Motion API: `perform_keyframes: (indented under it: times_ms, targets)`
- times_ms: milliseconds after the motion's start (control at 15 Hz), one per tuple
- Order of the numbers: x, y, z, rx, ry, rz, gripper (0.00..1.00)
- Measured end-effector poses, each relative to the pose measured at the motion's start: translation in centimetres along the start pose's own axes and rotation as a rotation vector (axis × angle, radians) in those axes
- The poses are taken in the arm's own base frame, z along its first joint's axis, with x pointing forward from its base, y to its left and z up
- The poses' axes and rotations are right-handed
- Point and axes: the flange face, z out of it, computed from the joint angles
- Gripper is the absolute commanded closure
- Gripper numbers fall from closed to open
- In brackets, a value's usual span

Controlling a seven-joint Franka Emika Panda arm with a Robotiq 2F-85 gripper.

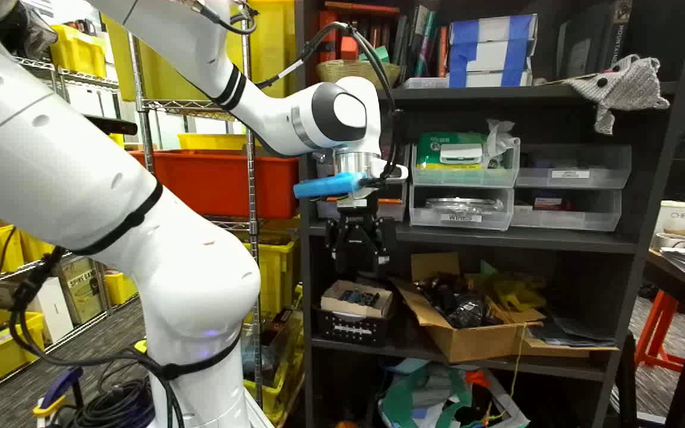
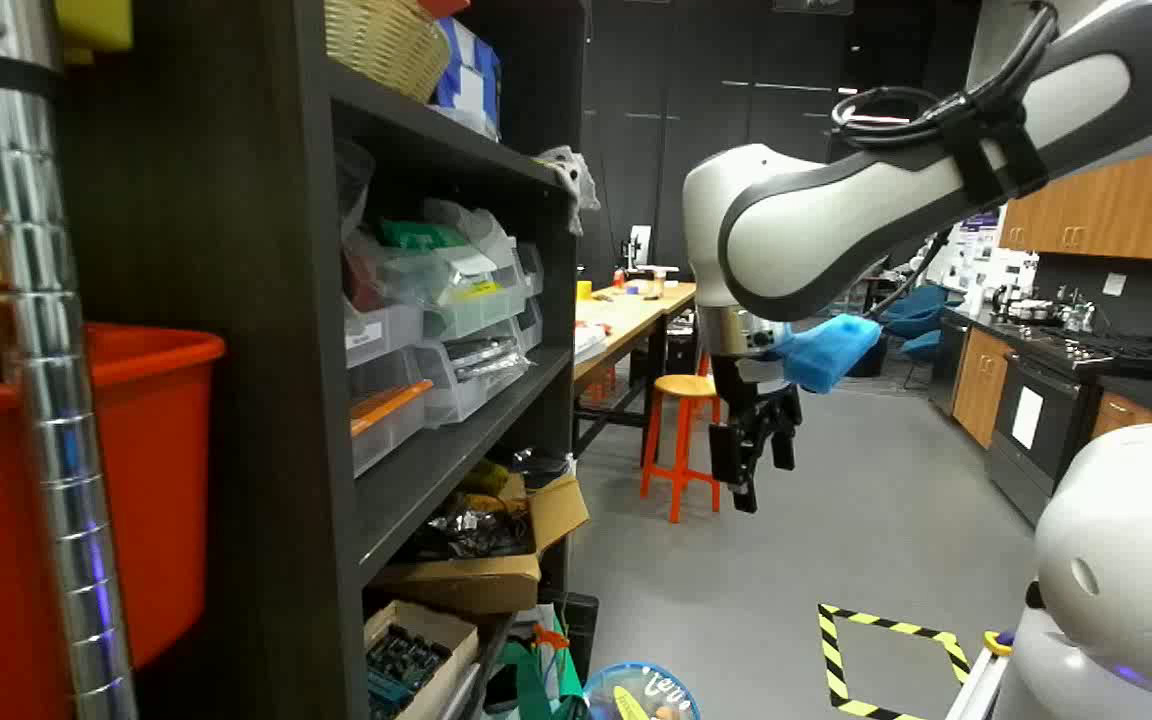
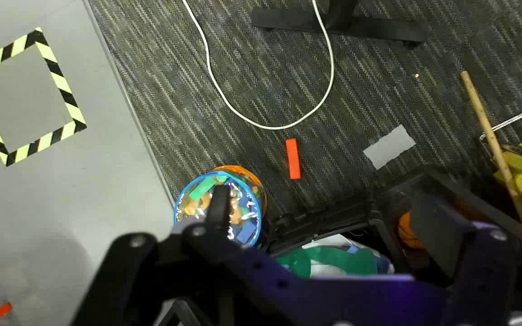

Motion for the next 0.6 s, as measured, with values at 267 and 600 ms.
perform_keyframes:
  times_ms: [267, 600]
  targets:
    - [0.01, 0.00, 0.01, 0.000, -0.001, 0.000, 0.00]
    - [0.01, 0.00, 0.02, 0.000, -0.001, 0.000, 0.00]
